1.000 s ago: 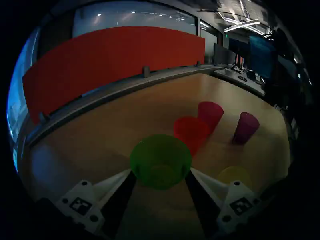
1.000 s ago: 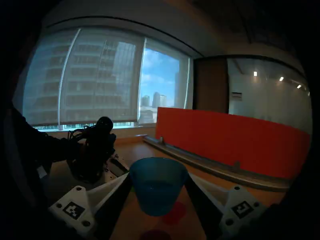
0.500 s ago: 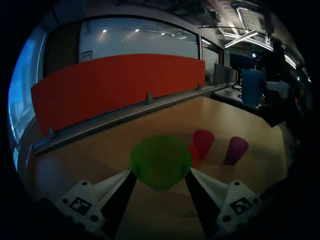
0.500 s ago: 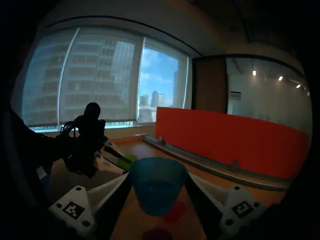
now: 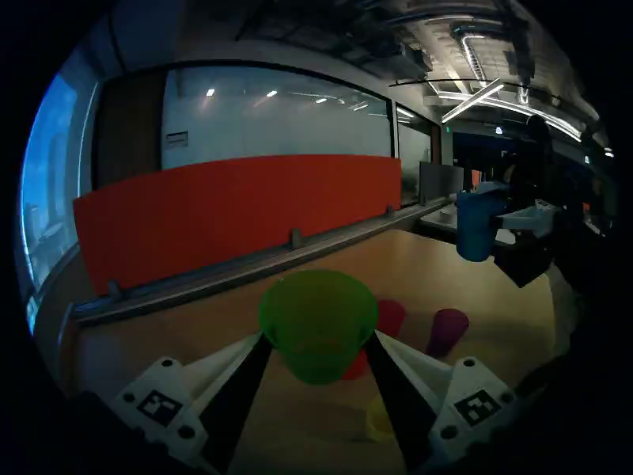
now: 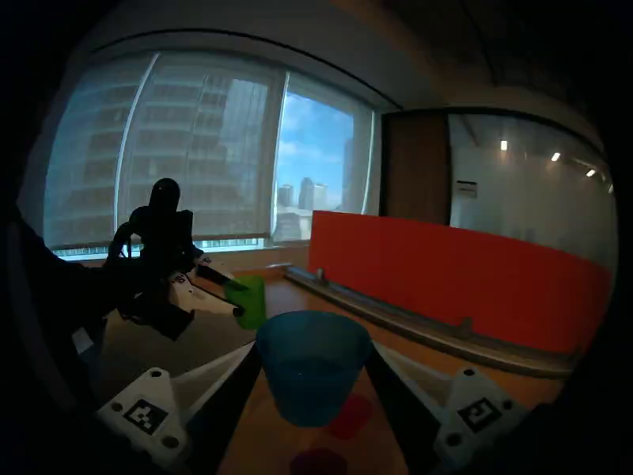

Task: Pour water

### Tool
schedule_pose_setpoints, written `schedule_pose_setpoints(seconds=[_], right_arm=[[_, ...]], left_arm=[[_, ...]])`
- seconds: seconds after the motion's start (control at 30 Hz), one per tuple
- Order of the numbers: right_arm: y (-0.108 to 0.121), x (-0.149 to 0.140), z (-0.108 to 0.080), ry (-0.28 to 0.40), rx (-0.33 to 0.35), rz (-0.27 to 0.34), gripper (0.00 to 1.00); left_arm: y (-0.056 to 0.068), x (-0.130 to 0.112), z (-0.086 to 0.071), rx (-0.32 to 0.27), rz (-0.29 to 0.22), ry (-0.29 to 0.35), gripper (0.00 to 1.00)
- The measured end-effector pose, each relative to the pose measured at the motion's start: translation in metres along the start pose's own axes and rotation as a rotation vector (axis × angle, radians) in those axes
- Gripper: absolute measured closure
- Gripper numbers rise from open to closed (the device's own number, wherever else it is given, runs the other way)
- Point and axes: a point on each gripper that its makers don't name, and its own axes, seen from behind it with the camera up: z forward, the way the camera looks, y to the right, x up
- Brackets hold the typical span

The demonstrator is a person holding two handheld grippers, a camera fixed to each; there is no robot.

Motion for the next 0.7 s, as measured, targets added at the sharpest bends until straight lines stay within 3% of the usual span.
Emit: schedule_pose_setpoints(seconds=[0.7], right_arm=[[-0.016,0.004,-0.008,0.0,0.008,0.005,0.08]], left_arm=[[0.032,0.042,-0.032,-0.03,0.019,0.121,0.18]])
